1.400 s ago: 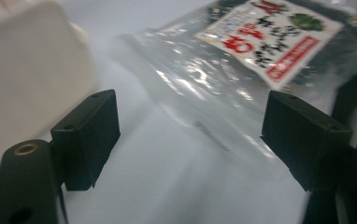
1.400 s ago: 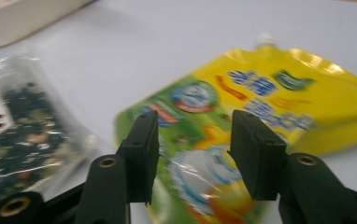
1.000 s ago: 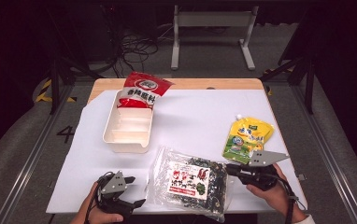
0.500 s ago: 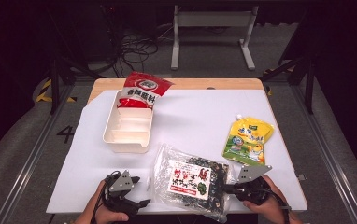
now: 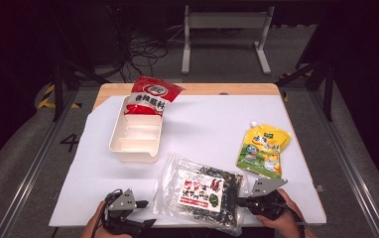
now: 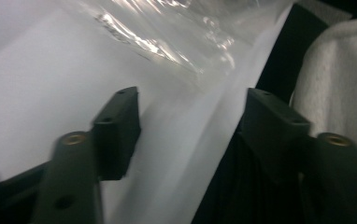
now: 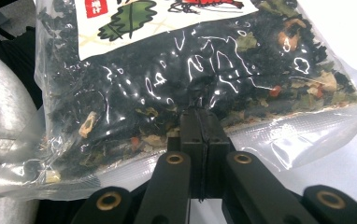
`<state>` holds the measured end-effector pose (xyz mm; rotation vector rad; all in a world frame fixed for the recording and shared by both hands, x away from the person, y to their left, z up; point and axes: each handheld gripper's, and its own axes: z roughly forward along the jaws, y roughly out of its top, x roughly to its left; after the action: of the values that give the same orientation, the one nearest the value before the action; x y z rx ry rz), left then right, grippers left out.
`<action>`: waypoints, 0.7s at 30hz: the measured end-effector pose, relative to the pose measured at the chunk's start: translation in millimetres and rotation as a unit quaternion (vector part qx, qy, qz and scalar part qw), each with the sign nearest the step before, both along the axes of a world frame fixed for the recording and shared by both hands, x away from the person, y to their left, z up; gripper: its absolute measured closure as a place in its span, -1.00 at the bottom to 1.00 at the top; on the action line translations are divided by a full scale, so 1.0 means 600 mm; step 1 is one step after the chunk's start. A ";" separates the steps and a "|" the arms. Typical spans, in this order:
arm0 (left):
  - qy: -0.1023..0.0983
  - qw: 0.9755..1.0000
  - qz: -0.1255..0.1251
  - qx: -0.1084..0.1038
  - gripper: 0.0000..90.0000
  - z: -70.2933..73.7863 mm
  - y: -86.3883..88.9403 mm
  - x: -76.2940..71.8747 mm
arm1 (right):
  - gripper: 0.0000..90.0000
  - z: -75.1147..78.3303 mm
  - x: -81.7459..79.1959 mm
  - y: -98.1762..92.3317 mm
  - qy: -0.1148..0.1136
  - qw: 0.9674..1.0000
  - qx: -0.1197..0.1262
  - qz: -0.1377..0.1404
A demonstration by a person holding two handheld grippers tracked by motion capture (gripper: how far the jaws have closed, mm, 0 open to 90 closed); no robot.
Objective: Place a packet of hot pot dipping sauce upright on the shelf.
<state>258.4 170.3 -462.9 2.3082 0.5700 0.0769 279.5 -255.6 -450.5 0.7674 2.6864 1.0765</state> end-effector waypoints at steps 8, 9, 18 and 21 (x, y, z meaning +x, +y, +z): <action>0.027 0.998 -0.034 -0.048 0.14 -0.002 -0.040 0.028 | 1.00 -0.004 0.003 -0.001 0.012 1.000 0.020 -0.008; 0.028 0.997 -0.037 -0.058 0.00 0.000 -0.044 0.030 | 1.00 -0.005 0.003 0.000 0.010 1.000 0.023 -0.009; 0.034 0.993 0.008 -0.117 -0.51 0.012 -0.086 0.056 | 1.00 -0.009 0.001 0.018 -0.007 0.999 0.030 -0.019; 0.050 0.988 0.037 -0.140 -0.58 0.011 -0.092 0.073 | 1.00 -0.011 0.004 0.022 -0.010 0.999 0.035 -0.016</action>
<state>302.4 115.2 -456.4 2.0261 0.6733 -0.0808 281.8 -242.4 -456.9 0.8040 2.6233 1.1685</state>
